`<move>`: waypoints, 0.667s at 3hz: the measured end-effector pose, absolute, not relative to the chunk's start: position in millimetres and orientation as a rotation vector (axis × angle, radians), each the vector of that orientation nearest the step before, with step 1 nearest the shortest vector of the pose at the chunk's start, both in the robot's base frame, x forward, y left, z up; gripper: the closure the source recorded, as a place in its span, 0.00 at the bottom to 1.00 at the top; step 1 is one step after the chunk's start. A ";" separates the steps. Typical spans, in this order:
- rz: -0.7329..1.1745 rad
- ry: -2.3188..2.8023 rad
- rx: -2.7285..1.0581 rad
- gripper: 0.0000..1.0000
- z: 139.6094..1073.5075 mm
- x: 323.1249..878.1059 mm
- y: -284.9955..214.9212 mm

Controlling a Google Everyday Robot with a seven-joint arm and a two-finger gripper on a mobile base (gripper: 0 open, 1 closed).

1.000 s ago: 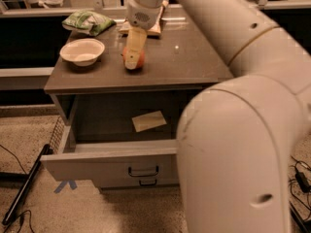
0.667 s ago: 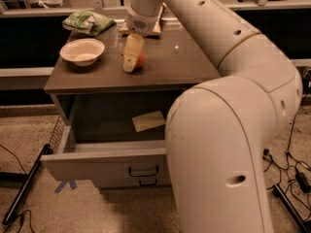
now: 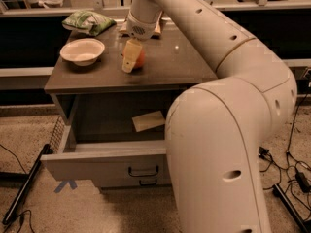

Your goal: Place apple into top drawer

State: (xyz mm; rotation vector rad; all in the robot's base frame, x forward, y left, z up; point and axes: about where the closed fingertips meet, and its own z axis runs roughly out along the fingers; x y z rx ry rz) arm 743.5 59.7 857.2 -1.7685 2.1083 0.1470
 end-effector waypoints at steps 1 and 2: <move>0.122 2.107 -1.730 0.41 849.9 756.6 47.8; 0.164 2.059 -1.726 0.65 853.0 757.7 41.7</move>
Offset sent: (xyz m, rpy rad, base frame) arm 0.0135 -0.0295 0.0087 0.1181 -0.0611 0.0306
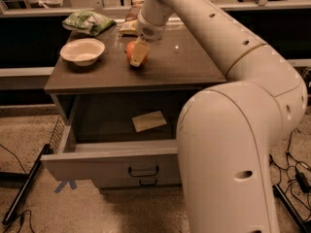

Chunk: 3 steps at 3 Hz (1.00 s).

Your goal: Place apple into top drawer

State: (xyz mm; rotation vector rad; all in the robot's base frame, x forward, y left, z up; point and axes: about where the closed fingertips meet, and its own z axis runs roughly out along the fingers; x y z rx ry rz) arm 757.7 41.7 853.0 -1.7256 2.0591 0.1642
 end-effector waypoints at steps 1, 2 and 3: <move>0.268 1.959 -1.726 0.88 872.6 743.8 30.5; 0.387 1.847 -1.745 1.00 901.2 702.2 -3.4; 0.312 1.822 -1.744 1.00 921.7 646.2 -61.9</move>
Offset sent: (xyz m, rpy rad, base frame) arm -0.1205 -0.1023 0.0884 0.3062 -0.0104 0.2340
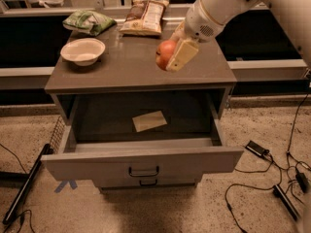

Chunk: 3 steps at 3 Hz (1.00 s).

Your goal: Place apple into top drawer

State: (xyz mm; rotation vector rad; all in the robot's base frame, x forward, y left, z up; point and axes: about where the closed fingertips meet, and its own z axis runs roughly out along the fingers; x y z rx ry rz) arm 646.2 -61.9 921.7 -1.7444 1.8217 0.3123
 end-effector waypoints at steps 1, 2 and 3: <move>0.142 1.898 -1.775 1.00 905.6 610.1 -104.9; 0.120 2.026 -1.845 1.00 849.5 568.5 -136.7; 0.147 2.055 -1.882 1.00 827.0 556.7 -136.7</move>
Offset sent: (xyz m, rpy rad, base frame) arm -0.1358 -0.1143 -0.1487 -0.3876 0.1991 -0.0767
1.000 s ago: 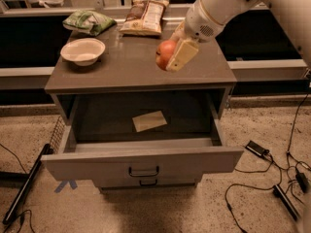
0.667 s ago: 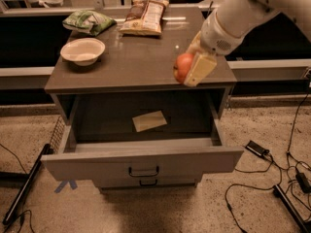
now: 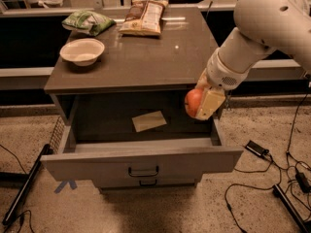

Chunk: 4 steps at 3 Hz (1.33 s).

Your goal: Place apple into top drawer

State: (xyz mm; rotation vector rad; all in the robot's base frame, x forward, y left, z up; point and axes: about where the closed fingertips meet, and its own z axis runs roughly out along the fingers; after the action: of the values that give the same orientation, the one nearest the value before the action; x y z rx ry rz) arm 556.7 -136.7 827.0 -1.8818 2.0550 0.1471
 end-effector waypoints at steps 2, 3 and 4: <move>0.349 2.032 -1.834 1.00 766.7 573.8 -103.9; 0.399 2.035 -1.780 1.00 725.5 583.5 -86.4; 0.402 2.040 -1.730 1.00 700.4 593.3 -76.7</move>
Offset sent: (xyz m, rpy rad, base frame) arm 0.0357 0.0569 -0.1185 0.2276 0.1017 -0.0221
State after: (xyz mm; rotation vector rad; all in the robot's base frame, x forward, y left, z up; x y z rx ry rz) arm 593.3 -76.7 700.4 -1.7303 2.0402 0.4018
